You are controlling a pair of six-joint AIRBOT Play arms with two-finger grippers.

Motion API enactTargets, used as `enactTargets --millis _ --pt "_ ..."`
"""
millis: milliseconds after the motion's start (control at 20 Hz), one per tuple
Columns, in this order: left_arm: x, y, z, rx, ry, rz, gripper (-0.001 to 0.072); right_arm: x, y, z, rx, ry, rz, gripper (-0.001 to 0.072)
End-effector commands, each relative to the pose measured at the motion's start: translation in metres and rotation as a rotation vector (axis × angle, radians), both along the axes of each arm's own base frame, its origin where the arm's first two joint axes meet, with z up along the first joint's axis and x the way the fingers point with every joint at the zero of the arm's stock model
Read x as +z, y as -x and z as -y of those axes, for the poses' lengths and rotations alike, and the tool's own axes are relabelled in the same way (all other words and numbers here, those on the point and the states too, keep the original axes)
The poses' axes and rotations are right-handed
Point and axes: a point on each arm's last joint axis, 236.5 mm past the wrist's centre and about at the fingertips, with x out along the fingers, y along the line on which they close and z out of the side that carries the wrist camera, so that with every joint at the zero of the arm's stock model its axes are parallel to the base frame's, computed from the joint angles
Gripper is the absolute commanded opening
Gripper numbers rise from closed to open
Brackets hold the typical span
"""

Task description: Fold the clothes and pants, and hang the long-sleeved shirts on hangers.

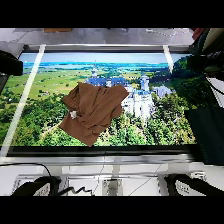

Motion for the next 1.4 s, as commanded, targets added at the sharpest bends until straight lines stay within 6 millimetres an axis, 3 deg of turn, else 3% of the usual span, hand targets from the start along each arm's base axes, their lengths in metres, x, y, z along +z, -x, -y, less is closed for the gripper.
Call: enactTargets --millis 0,750,900,1000,1100,1250,1350 --pt "0.0 0.0 0.0 0.0 -0.001 0.001 0.0015 0.0 0.0 0.0 0.001 0.0 0.0 0.0035" --pt "0.001 0.0 0.0 0.0 -0.001 0.005 0.0015 0.001 -0.001 -0.001 0.002 -0.001 0.004 0.0035" --pt "0.001 0.0 0.0 -0.001 0.001 0.005 0.0015 0.008 -0.008 -0.005 0.011 -0.02 0.049 0.0035" --pt "0.001 0.0 0.013 -0.025 0.061 0.003 0.0015 0.002 -0.001 -0.031 0.078 -0.107 0.006 0.0035" --pt "0.004 -0.001 0.032 -0.069 0.133 0.007 0.0015 -0.015 0.017 -0.073 0.236 -0.164 -0.098 0.0035" --pt "-0.006 0.001 0.045 -0.106 0.176 -0.032 0.0015 -0.054 0.04 -0.133 0.476 -0.111 -0.212 0.0035" --pt "-0.024 0.006 0.044 -0.105 0.179 -0.097 0.0015 -0.089 0.061 -0.18 0.665 -0.05 -0.275 0.0035"
